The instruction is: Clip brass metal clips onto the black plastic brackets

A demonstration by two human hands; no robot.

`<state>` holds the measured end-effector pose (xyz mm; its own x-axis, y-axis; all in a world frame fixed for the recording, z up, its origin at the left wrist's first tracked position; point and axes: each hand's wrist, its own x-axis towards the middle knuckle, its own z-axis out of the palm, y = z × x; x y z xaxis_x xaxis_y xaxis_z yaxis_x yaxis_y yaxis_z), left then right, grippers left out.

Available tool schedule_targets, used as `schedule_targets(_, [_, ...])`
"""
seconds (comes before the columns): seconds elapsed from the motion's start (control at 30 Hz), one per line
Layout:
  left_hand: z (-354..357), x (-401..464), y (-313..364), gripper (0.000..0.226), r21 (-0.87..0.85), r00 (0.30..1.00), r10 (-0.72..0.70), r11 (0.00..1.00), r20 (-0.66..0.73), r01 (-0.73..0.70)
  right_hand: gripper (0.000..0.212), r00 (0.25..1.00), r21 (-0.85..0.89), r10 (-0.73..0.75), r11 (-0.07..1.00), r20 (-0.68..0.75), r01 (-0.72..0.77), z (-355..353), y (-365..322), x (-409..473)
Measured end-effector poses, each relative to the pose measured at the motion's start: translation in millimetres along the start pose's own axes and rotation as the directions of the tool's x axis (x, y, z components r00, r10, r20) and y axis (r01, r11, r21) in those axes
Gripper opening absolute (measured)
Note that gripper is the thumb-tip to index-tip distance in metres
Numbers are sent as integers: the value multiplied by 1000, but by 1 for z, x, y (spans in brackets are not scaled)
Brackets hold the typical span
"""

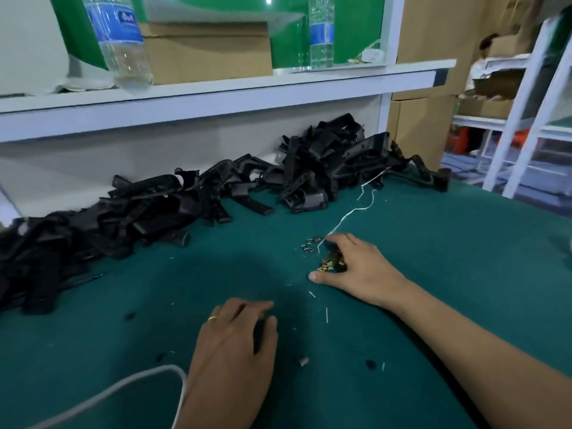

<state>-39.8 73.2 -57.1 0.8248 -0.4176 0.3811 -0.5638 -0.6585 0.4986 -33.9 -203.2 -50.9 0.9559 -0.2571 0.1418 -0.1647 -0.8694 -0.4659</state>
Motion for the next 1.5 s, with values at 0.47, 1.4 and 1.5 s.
schedule_targets(0.47, [67, 165, 19, 56, -151, 876, 46, 988, 479, 31, 49, 998, 115, -55, 992, -21, 57, -8, 14, 4])
schedule_targets(1.4, [69, 187, 52, 38, -159, 968, -117, 975, 222, 154, 78, 698, 55, 622, 759, -355, -649, -25, 44, 41])
schedule_targets(1.5, [81, 226, 59, 41, 9, 971, -35, 999, 236, 34, 70, 671, 142, 628, 763, -394, -630, -25, 45, 43])
